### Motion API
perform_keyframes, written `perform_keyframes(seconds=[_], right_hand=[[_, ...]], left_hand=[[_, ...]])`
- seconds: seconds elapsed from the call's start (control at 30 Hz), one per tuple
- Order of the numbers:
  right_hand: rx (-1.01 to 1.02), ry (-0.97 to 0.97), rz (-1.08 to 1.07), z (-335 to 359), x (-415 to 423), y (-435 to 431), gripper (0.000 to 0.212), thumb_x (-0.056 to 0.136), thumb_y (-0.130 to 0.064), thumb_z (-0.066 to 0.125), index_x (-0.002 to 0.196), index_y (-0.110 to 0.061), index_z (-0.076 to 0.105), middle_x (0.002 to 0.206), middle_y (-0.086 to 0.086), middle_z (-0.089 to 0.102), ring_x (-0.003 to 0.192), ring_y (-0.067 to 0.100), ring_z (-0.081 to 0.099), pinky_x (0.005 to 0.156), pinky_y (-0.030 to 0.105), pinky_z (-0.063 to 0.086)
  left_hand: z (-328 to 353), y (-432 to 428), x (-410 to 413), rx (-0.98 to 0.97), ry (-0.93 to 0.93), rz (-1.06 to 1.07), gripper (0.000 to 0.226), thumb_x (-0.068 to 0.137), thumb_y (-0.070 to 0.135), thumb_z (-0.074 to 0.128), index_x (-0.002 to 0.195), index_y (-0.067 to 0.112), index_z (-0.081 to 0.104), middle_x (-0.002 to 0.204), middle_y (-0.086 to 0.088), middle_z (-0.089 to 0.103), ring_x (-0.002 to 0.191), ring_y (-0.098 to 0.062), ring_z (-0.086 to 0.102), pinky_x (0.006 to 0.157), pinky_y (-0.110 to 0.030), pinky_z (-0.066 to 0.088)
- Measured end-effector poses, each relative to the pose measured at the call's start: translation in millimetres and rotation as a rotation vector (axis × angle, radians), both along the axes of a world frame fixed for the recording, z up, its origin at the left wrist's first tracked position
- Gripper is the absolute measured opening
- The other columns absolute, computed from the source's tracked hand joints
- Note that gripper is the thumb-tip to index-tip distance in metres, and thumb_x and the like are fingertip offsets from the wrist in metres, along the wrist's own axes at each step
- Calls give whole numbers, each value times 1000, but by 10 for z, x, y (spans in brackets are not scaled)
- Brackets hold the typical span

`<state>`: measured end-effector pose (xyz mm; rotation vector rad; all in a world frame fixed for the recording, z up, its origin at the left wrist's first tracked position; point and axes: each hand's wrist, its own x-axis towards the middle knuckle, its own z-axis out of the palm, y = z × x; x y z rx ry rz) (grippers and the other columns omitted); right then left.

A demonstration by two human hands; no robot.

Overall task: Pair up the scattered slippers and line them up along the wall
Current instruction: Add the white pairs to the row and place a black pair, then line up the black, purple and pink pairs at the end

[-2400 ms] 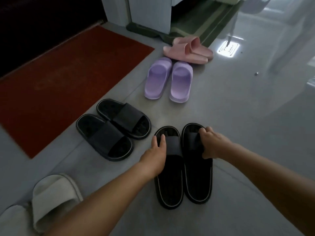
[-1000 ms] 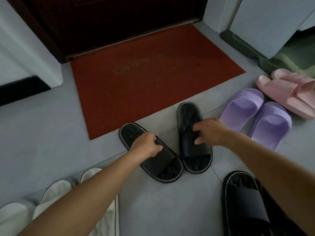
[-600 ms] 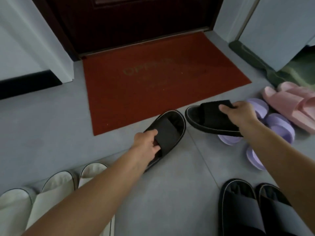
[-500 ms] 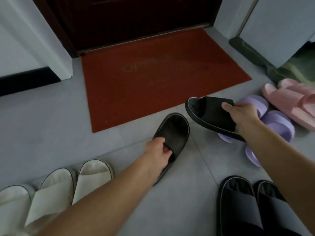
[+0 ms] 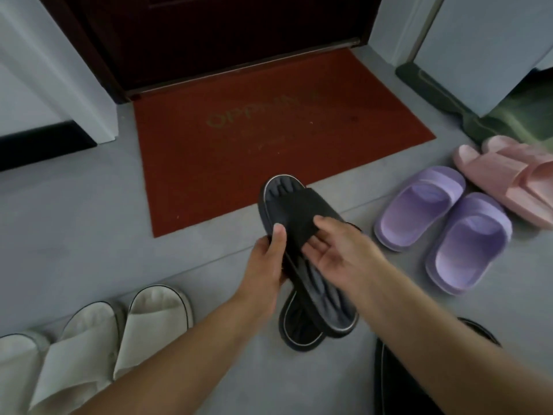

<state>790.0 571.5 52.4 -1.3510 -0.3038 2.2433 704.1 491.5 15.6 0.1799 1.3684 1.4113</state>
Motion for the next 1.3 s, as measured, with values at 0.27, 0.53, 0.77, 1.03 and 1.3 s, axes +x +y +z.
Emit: perform_keyframes(seconds=[0.27,0.53,0.77,1.03,1.3], right_hand=[[-71,29,212,-250,-468,-460,12,84,-5,66,95,-2,62,79,14,74,76,21,72,58,27,60],[1249,-1125,784,-710,208,-186,27,79,-28,72,101,-12,67,94,2,60,90,22,60,78,28,46],[889,-1375,1241,-815,542,237,66,70,-33,75,122,-8,42,131,18,42,113,36,53,87,38,47],[1258,-1113,1437,-901,112,38,94,68,-27,73,147,-18,25,143,7,31,122,30,48,100,36,44],[1323,-995,1591,-893,-42,2,90,71,-26,69,149,-23,22,147,1,27,126,25,45,100,31,40]], left_hand=[[-204,-596,-844,-234,602,-270,59,58,26,73,113,14,54,106,-6,67,99,-19,65,88,-38,54],[-632,-816,-932,-423,379,-99,42,77,-13,56,116,-1,53,105,-24,65,94,-33,63,88,-41,53],[-804,-921,-811,-567,589,-270,47,79,0,57,125,5,47,110,-14,60,100,-28,59,87,-35,50],[-752,-891,-931,-489,1268,-602,78,81,34,64,147,16,24,150,-5,29,137,-28,25,113,-35,23],[-692,-722,-1001,-438,1371,-861,79,80,36,61,147,16,24,146,-5,35,129,-28,29,107,-36,34]])
